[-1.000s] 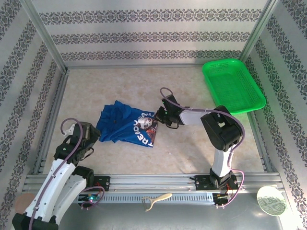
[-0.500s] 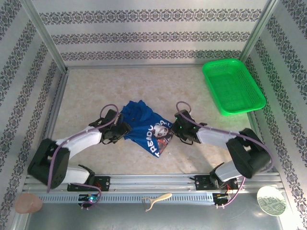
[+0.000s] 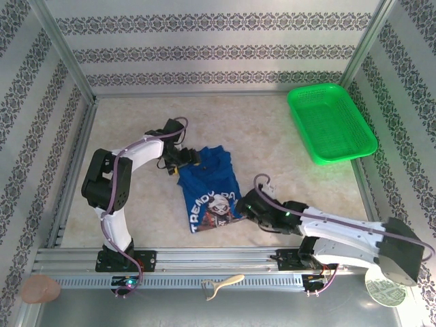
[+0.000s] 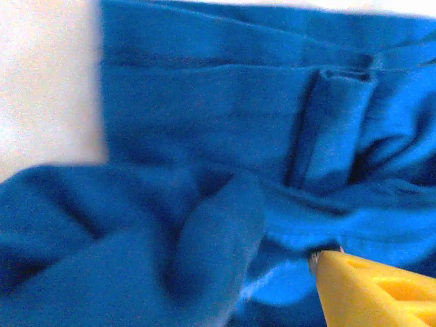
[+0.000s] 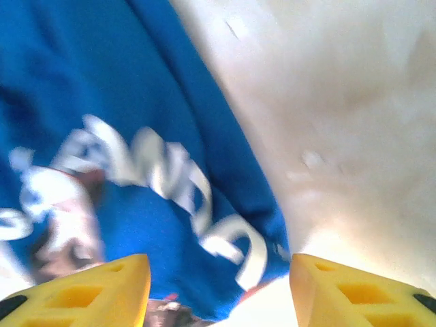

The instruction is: Fold the inside-out t-shirt

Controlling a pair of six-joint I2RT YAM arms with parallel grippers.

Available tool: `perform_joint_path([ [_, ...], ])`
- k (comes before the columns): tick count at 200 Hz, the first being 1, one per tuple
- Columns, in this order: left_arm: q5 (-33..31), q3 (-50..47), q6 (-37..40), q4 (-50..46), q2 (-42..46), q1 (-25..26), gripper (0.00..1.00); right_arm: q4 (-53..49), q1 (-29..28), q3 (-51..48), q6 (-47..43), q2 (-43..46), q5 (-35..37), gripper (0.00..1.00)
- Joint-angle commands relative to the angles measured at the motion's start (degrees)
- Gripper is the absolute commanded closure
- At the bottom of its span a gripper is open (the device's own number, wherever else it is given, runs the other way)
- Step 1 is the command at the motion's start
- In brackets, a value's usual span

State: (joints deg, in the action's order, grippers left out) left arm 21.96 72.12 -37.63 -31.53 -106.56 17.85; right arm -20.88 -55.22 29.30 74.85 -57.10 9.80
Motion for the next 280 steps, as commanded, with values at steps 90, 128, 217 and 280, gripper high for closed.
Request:
perform_joint_path([
  [90,2.61,6.90,12.47,-4.61,1.82,-6.49,0.03,-5.04,24.02,42.00,-46.93,-41.03,-19.09,0.30],
  [128,3.74,8.21,13.00,-3.78,-2.94,-6.31,0.05,-4.27,24.52,44.62,-47.25,-47.30,-17.78,0.37],
  [217,6.13,6.02,11.18,3.25,-4.35,-5.87,1.00,0.35,29.14,41.98,-44.20,-40.73,-20.97,1.00],
  [280,3.67,9.60,10.44,1.73,-2.33,-6.85,1.00,1.66,32.12,48.13,-40.17,-41.57,-23.03,1.00],
])
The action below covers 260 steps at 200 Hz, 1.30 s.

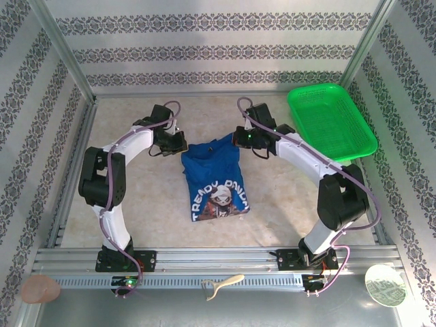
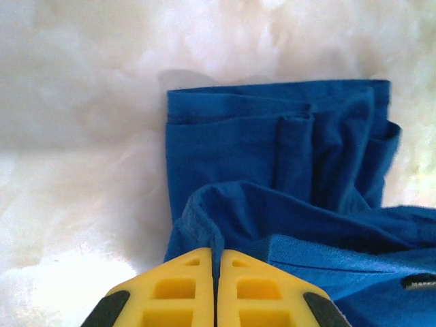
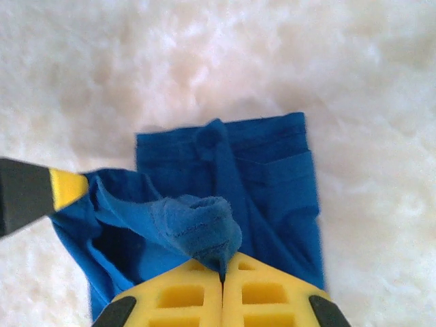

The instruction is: Fold the inside-out t-shirt

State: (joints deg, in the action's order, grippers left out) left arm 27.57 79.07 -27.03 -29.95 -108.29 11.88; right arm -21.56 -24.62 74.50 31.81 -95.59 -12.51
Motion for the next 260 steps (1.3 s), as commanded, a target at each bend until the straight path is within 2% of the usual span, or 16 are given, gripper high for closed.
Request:
perform_joint_path([
  [1,-1.97,2.79,-0.14,0.11,-0.69,-0.89,1.00,2.37,1.51,3.02,2.97,-3.31,-0.69,1.00],
  [38,-3.18,8.42,0.86,-0.09,-8.35,-1.23,1.00,6.61,3.48,7.21,7.49,-14.47,-0.89,1.00],
  [55,-5.74,11.93,1.35,-0.37,-12.26,-1.68,1.00,6.10,3.98,12.45,5.71,-19.97,-0.15,1.00],
  [58,-6.00,12.50,1.26,-0.37,-12.90,-1.88,1.00,5.12,4.05,14.06,5.09,-20.97,0.15,0.94],
  [62,-6.25,13.29,1.09,-0.44,-13.67,-2.19,0.93,3.85,4.20,15.85,4.18,-22.11,0.35,0.82],
  [69,-6.19,14.58,0.89,-0.87,-14.95,-2.74,0.68,2.56,4.33,18.11,2.36,-23.47,-0.01,0.58],
  [75,-5.86,15.20,0.55,-1.13,-15.41,-3.12,0.53,2.15,4.33,18.64,1.20,-23.27,-0.12,0.46],
  [83,-5.25,15.18,0.22,-1.09,-14.88,-3.64,0.38,1.84,4.19,18.03,-0.36,-21.81,0.16,0.38],
  [96,-5.53,12.79,0.56,0.26,-11.49,-3.77,0.26,0.73,4.01,16.20,-2.24,-18.79,1.50,0.28],
  [99,-5.90,12.12,0.57,0.63,-10.45,-3.72,0.20,0.61,4.04,15.66,-2.69,-18.16,1.52,0.27],
  [119,-6.18,6.28,-0.51,3.01,-3.96,-3.75,0.09,-0.46,3.96,11.93,-5.02,-15.04,2.31,0.21],
  [139,-3.80,1.30,-2.51,5.24,-0.29,-3.61,0.06,-1.46,4.04,10.73,-6.42,-15.09,2.67,0.19],
  [159,-2.05,-0.42,-3.32,5.67,-0.55,-2.81,0.04,-2.15,3.99,12.28,-7.04,-17.52,2.78,0.16],
  [212,-3.01,5.13,-1.34,1.68,-9.38,1.07,0.01,-4.54,3.23,19.13,-8.14,-26.52,0.60,0.15],
  [236,-3.17,8.47,-1.19,0.73,-13.55,2.98,0.00,-3.87,2.44,19.24,-6.63,-29.36,-2.98,0.16],
  [260,-3.29,10.14,-1.51,1.57,-15.63,5.26,0.02,-1.14,0.57,17.07,-5.28,-29.87,-5.74,0.21],
])
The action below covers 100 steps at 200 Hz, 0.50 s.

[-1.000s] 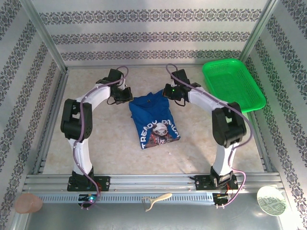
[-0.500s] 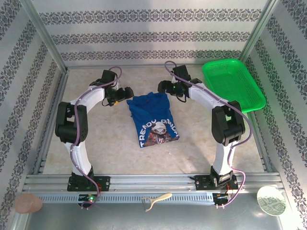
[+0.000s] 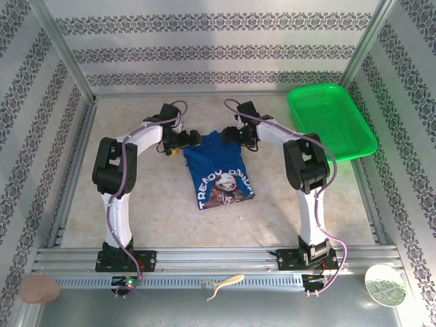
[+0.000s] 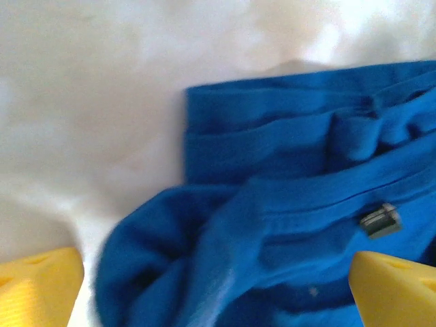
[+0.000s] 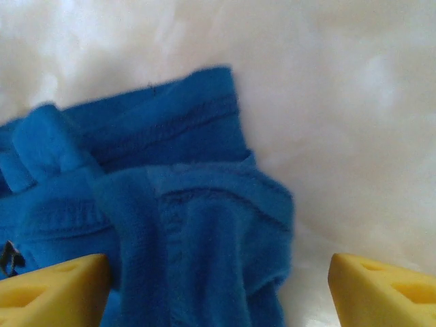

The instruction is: Fold the inside-out t-shirt

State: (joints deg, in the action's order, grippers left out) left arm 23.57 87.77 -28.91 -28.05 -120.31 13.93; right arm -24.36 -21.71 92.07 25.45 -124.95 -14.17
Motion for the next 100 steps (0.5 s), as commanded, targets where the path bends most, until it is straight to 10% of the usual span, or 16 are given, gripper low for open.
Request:
perform_joint_path([
  [1,0.70,1.48,0.31,-0.29,-3.61,3.25,0.03,1.80,-2.40,-0.58,1.13,-0.50,-4.18,0.21],
  [71,4.20,2.22,-5.17,8.23,-7.34,4.90,0.40,8.72,-1.59,-4.28,7.31,-1.50,-8.13,0.76],
  [100,8.36,3.56,-7.79,12.02,-10.43,5.05,0.80,12.43,-0.34,-7.11,10.06,0.21,-10.06,1.00],
])
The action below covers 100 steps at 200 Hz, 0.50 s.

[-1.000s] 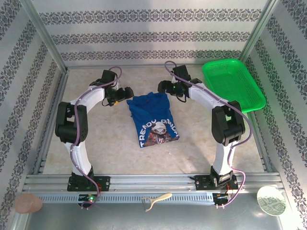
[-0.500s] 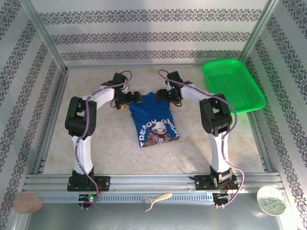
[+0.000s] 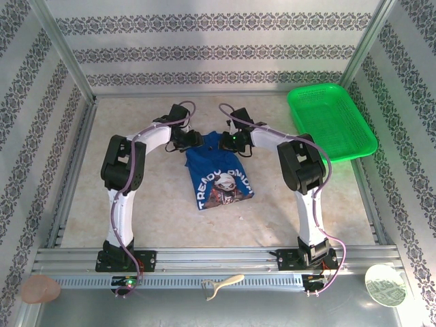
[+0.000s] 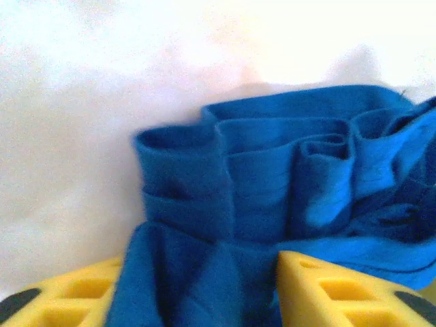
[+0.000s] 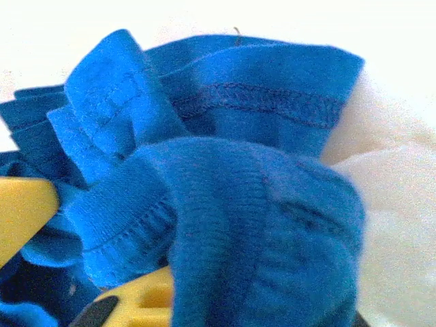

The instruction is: Fold the inside-out t-shirt

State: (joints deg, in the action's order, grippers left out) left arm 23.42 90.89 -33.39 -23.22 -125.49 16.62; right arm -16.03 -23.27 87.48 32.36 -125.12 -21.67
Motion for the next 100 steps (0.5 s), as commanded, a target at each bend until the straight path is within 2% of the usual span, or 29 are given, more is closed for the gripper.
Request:
perform_joint_path([
  [1,8.59,0.43,-3.29,7.30,-5.23,2.36,0.82,4.22,1.30,-2.68,3.28,0.53,-2.62,1.00],
  [9,9.04,-0.15,-3.35,7.95,-4.88,2.29,1.00,5.43,1.61,-4.04,3.73,1.74,-3.16,1.00],
  [40,7.23,-10.26,-4.65,17.11,5.00,1.38,1.00,11.89,2.75,-12.16,7.76,10.25,-3.97,1.00],
  [56,6.28,-11.45,-5.08,20.19,7.86,-0.21,1.00,15.82,3.76,-12.90,10.89,12.00,-5.25,1.00],
  [76,8.88,-6.34,-6.13,20.81,6.41,-2.60,1.00,18.09,4.93,-7.76,14.36,9.80,-7.95,1.00],
  [100,11.54,4.52,-6.06,17.91,4.12,-4.40,1.00,19.50,5.91,1.45,17.17,7.26,-10.31,1.00],
])
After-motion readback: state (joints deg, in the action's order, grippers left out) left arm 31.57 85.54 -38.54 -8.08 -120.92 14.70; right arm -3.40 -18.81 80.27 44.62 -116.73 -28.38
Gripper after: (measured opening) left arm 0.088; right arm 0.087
